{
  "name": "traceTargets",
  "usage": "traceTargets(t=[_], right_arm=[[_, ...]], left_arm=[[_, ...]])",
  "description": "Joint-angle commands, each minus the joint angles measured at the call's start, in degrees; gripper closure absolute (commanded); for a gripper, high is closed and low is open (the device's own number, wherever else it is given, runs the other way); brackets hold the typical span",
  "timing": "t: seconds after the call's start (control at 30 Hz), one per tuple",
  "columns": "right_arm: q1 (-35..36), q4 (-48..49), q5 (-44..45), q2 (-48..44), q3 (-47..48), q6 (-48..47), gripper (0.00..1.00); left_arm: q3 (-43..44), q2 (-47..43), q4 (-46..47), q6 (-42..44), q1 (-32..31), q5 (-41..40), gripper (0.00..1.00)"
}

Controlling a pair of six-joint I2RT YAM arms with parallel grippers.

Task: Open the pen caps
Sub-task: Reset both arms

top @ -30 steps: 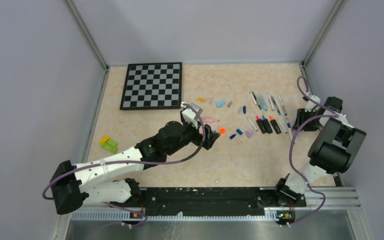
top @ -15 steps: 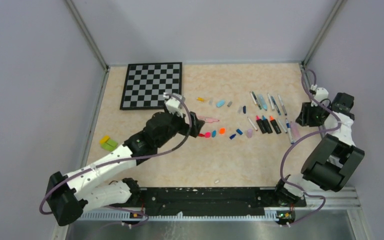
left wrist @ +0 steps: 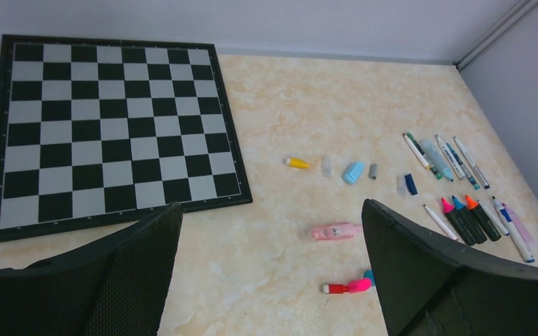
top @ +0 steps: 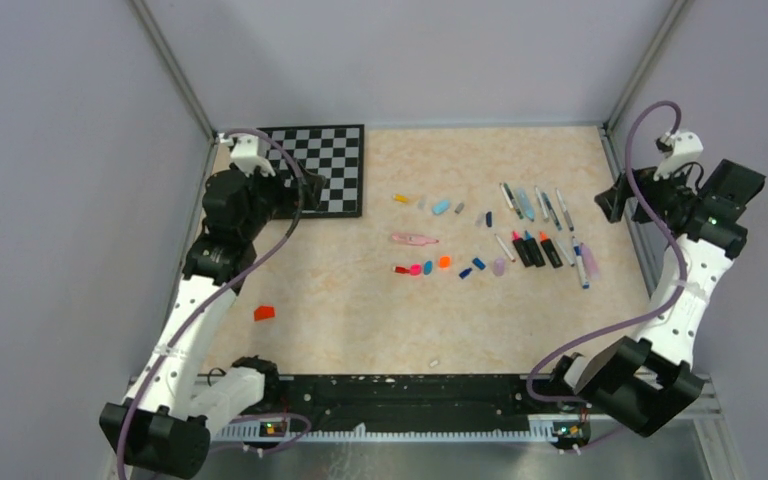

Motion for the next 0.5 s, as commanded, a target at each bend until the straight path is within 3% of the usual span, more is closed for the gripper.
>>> traceTargets(t=[0.0, 0.2, 0.47], right_arm=[[-0.62, 7.97, -0.17, -6.57, 2.10, 12.95, 0.10], [-0.62, 4.61, -1.06, -8.52, 7.13, 18.57, 0.10], [-0.64, 9.34, 0.73, -13.54, 4.47, 25.65, 0.09]], left_arm=[[5.58, -3.03, -4.03, 3.50, 1.84, 4.61, 0.01], [6.84, -5.83, -6.90, 4.70, 1.98, 5.86, 0.01], [7.29, -8.28, -9.75, 5.16, 1.99, 6.65, 0.01]])
